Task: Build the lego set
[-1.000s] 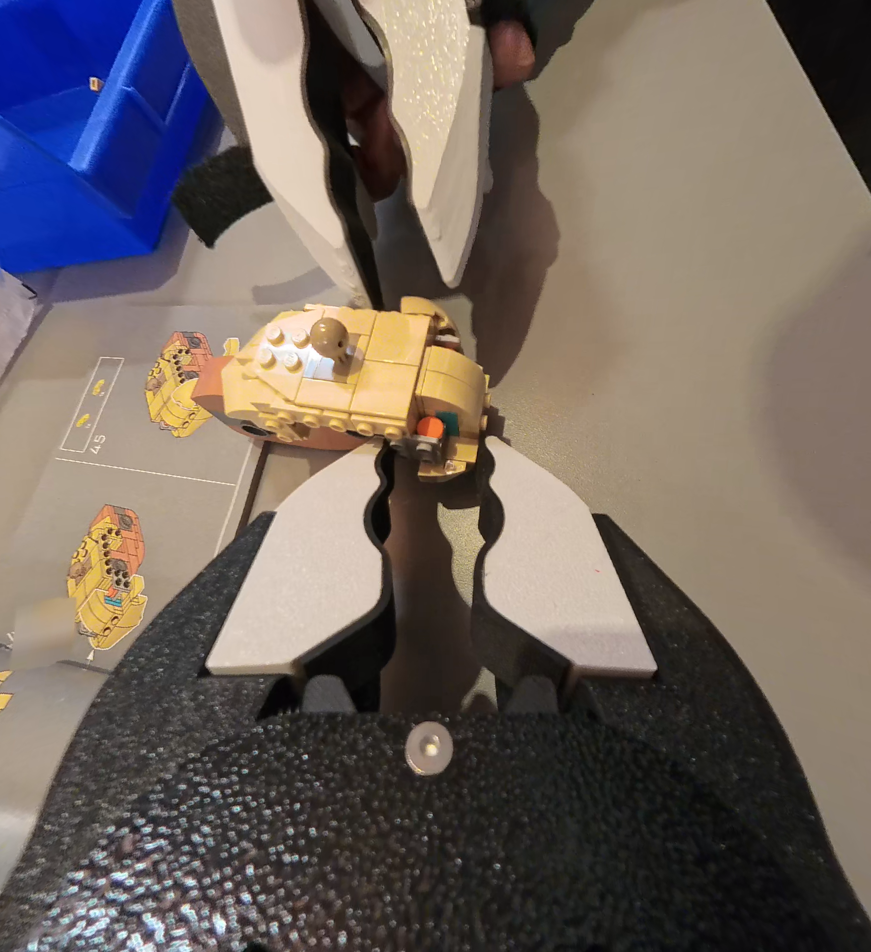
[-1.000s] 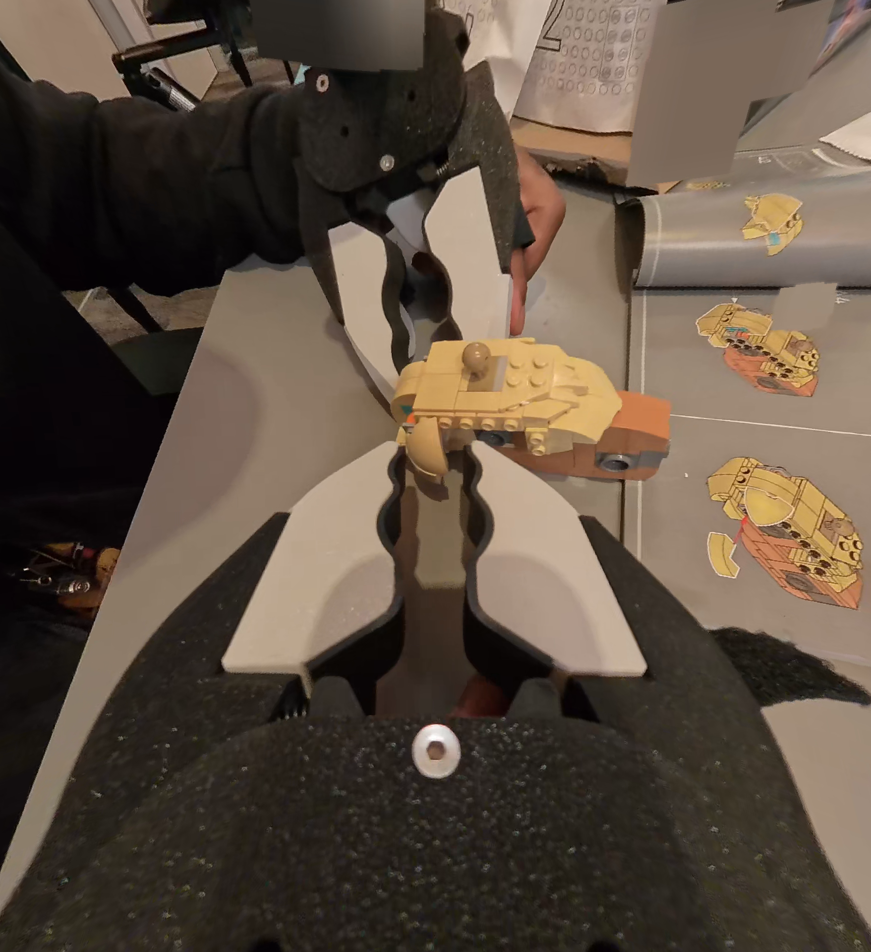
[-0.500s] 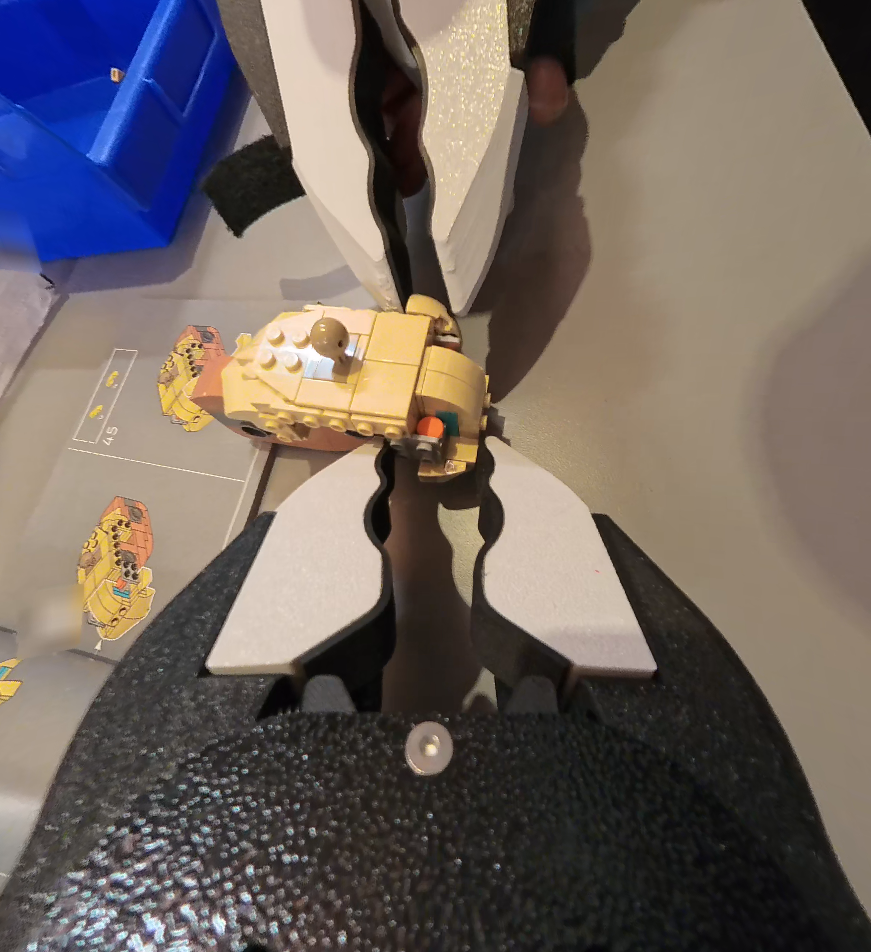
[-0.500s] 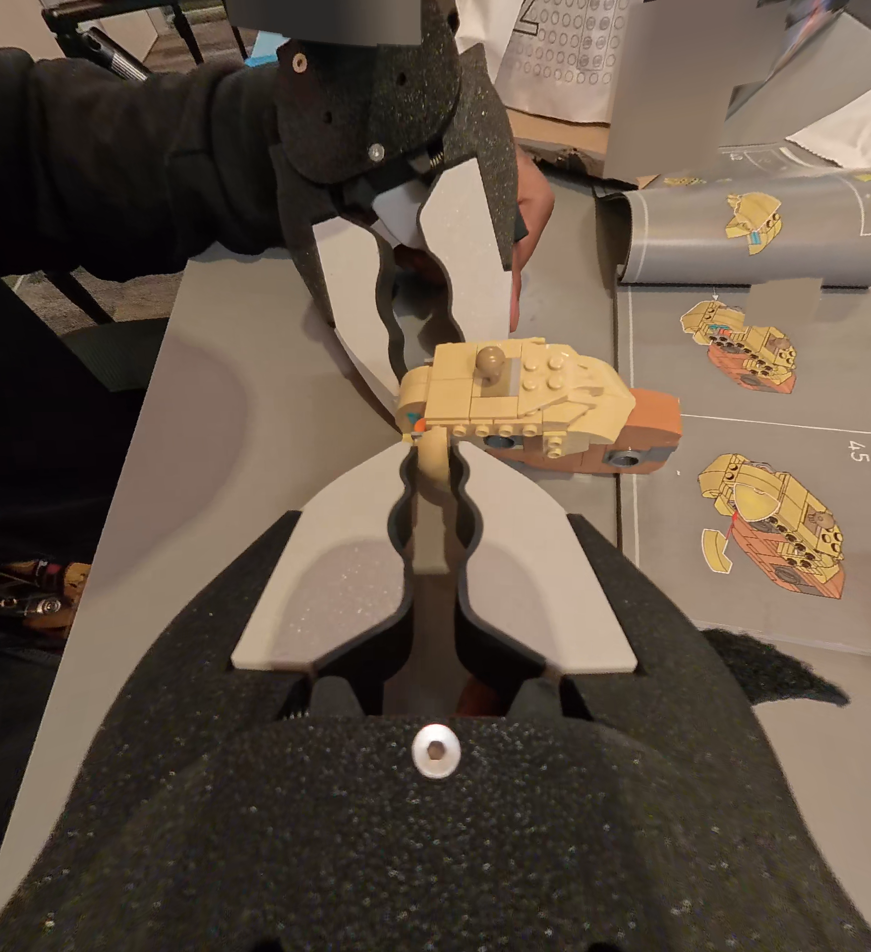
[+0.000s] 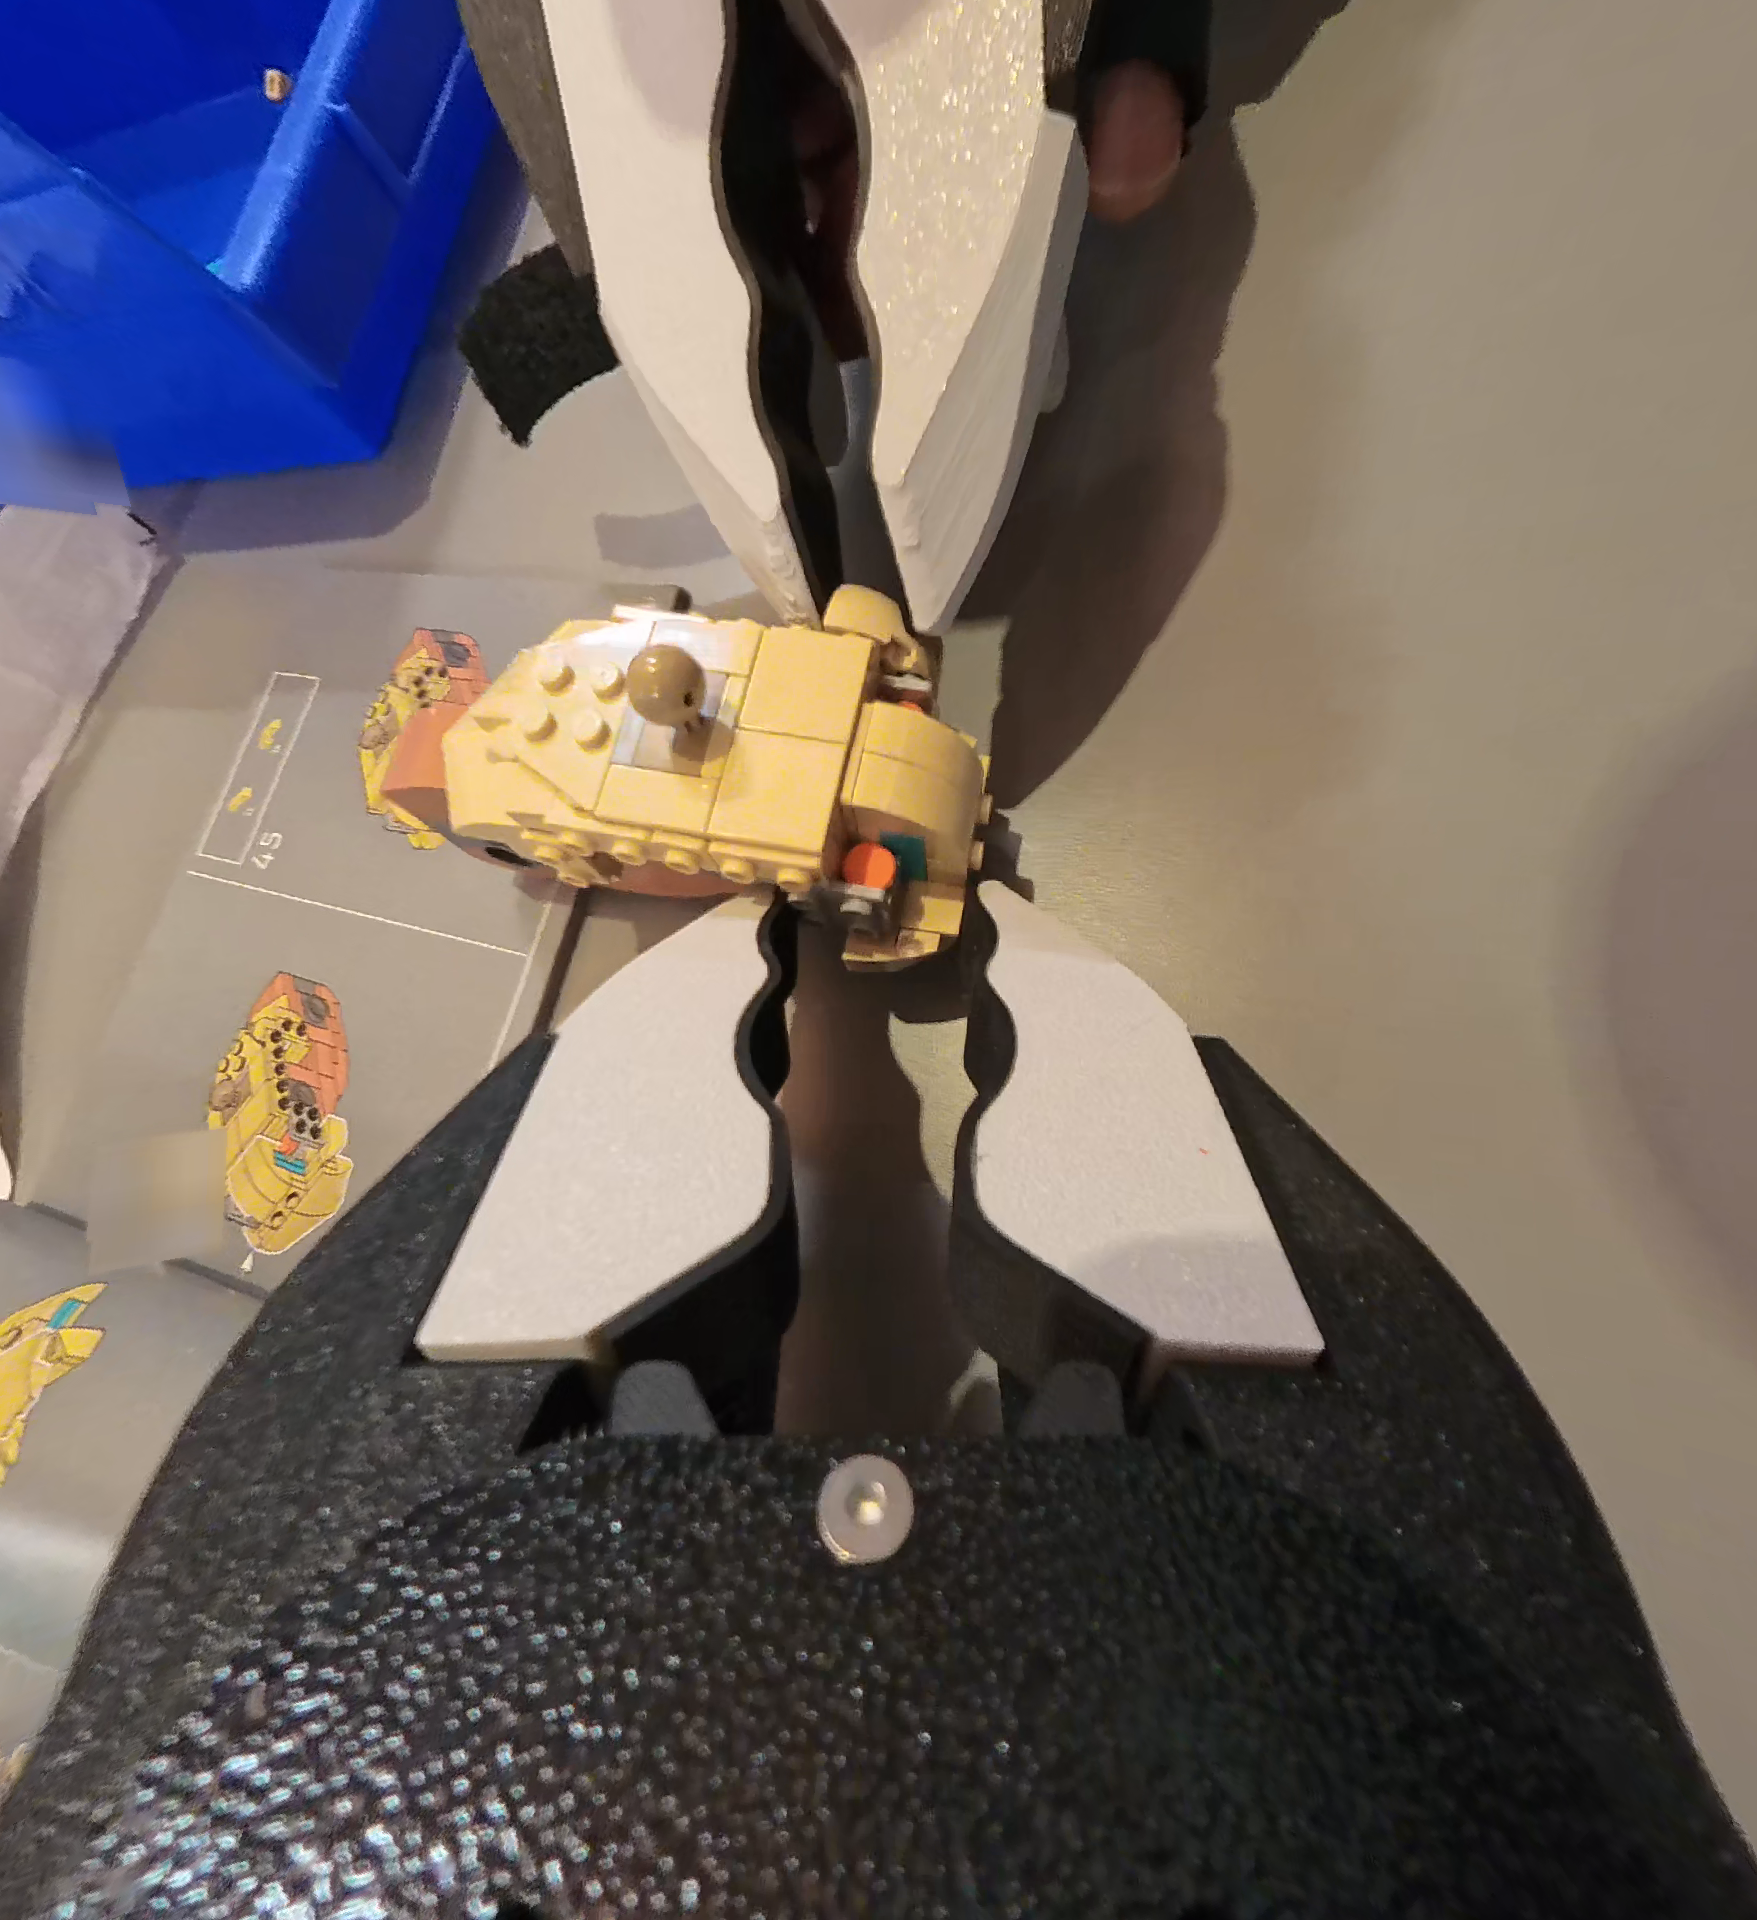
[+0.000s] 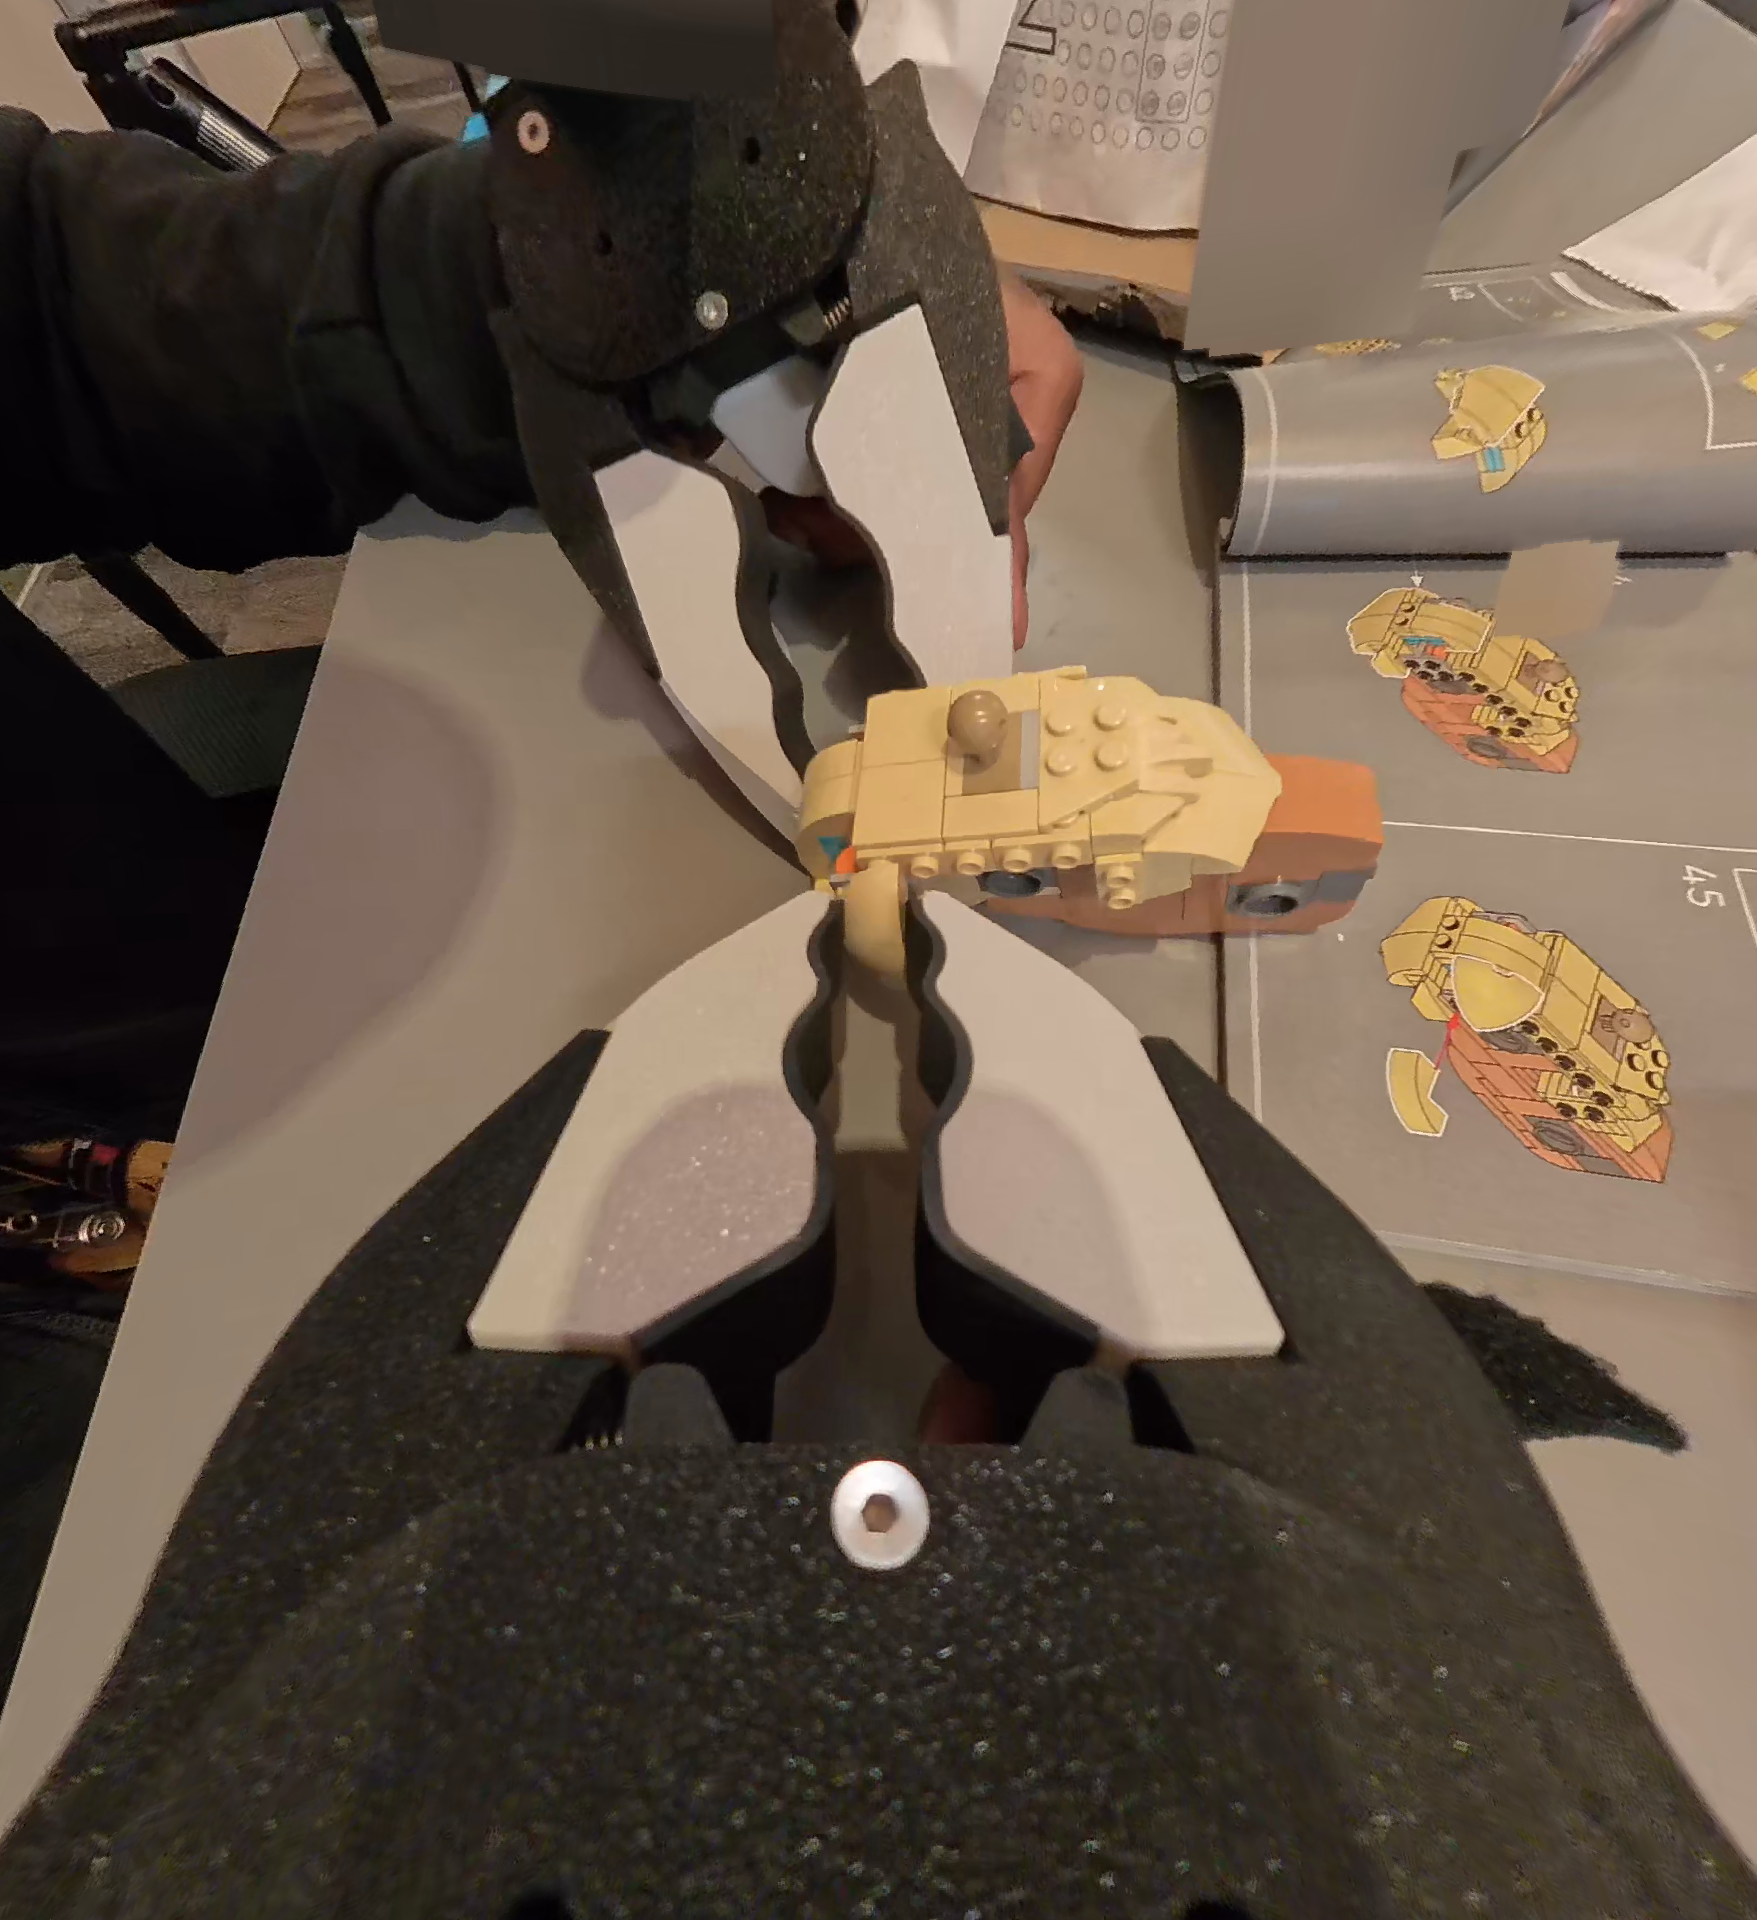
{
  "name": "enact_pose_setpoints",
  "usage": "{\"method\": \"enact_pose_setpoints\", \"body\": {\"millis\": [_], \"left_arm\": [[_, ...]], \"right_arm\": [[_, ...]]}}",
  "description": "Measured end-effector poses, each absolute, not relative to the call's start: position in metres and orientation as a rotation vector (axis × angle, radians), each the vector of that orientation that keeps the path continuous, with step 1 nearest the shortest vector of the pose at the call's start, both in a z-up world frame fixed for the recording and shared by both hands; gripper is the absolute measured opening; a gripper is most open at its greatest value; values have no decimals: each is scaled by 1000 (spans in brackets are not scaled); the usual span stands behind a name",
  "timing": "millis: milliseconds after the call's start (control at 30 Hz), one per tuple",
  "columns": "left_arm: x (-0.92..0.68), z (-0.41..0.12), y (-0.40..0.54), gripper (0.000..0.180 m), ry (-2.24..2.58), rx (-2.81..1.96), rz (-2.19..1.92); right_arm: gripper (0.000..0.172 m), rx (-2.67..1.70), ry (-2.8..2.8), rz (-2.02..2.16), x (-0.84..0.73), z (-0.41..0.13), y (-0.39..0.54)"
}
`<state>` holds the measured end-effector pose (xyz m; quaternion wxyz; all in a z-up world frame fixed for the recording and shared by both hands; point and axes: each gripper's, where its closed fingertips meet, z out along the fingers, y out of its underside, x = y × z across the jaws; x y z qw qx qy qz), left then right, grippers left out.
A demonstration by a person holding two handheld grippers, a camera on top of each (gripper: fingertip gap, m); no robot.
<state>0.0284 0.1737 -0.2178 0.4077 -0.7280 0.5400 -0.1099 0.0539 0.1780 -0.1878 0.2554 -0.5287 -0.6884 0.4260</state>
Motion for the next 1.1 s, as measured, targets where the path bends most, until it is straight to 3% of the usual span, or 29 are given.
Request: {"method": "enact_pose_setpoints", "body": {"millis": [633, 1100], "left_arm": [[20, -220, 184, 29, 1385, -1954, -21], [25, -219, 182, 28, 1295, -2032, -133]], "right_arm": [[10, -1477, -1915, 1025, 50, -188, 185], [11, -1447, -1947, 990, 54, -187, 188]]}}
